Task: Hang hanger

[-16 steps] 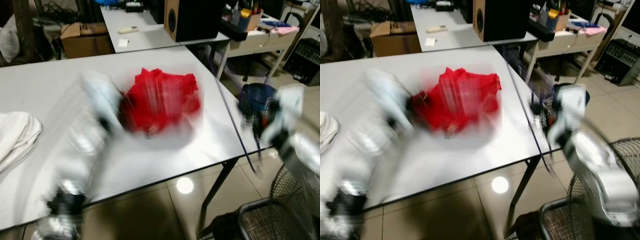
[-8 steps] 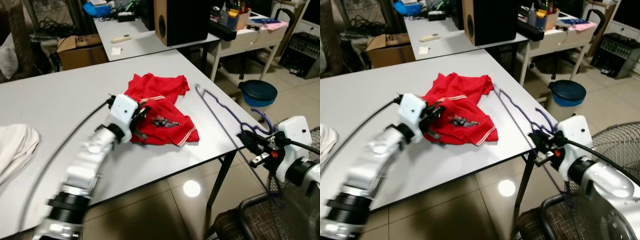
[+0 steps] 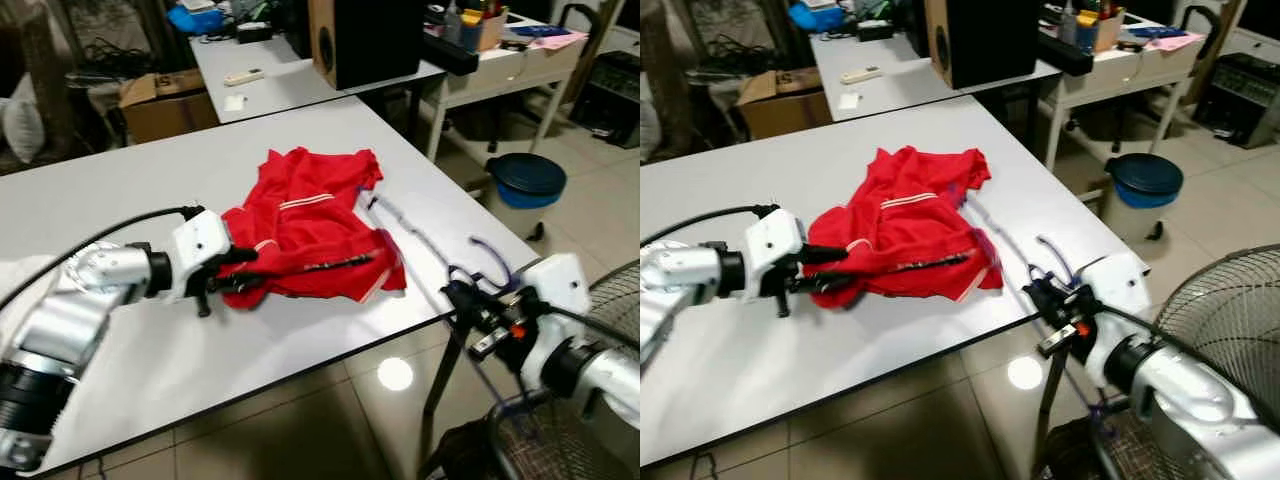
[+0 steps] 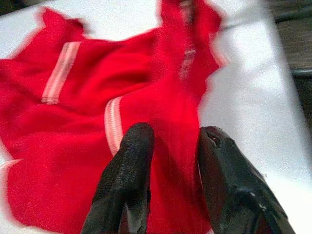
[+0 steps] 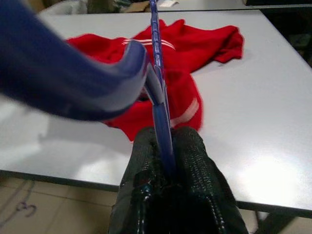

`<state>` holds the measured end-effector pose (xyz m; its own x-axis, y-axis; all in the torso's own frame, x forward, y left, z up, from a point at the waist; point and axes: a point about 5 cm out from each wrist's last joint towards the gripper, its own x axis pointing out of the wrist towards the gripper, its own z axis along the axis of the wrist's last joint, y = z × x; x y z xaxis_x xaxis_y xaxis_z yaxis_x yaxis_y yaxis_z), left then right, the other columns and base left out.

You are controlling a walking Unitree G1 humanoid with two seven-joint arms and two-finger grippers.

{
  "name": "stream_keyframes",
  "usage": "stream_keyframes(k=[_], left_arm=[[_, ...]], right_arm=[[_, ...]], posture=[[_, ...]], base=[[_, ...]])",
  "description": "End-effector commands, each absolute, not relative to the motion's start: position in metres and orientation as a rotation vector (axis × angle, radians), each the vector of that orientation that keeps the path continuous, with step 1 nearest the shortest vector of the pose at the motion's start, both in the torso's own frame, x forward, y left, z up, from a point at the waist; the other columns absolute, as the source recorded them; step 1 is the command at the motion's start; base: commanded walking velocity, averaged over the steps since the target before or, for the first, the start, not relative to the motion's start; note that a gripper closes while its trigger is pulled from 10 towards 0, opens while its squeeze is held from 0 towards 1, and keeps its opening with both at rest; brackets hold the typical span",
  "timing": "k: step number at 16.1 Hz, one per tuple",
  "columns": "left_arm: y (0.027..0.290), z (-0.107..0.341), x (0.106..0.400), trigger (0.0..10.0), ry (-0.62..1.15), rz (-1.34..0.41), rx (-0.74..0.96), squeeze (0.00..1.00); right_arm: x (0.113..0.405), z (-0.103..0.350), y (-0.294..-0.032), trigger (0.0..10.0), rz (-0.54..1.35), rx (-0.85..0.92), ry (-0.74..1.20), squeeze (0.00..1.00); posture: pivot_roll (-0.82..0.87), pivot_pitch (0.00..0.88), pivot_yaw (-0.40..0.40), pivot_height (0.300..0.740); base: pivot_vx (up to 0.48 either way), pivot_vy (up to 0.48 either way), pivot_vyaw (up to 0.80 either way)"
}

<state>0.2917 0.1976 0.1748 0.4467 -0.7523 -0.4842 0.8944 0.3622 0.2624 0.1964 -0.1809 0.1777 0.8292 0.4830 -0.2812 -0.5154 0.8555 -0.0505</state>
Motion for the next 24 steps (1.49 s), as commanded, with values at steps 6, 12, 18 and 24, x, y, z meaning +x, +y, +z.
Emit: stream_keyframes(k=[6,12,18,24], left_arm=[[0.176,0.180,0.288,10.0,0.311,-1.255,0.495,1.00],[0.125,0.167,0.298,10.0,0.207,-1.173,0.353,1.00],[0.115,0.145,0.336,10.0,0.304,-0.923,0.546,0.00],[0.124,0.167,0.357,10.0,0.245,-0.871,0.333,0.00]], right_arm=[[0.196,0.175,-0.175,10.0,0.444,-0.090,0.245,0.00],[0.195,0.170,-0.176,10.0,0.378,-0.048,0.265,0.00],[0.187,0.176,-0.183,10.0,0.379,-0.070,0.310,0.00],[0.182,0.177,-0.178,10.0,0.445,-0.062,0.334,0.00]], posture=[[-0.14,0.000,0.142,0.740],[-0.14,0.000,0.152,0.740],[-0.19,0.000,0.138,0.740],[-0.20,0.000,0.127,0.740]], base=[[0.000,0.000,0.00],[0.000,0.000,0.00],[0.000,0.000,0.00],[0.000,0.000,0.00]])
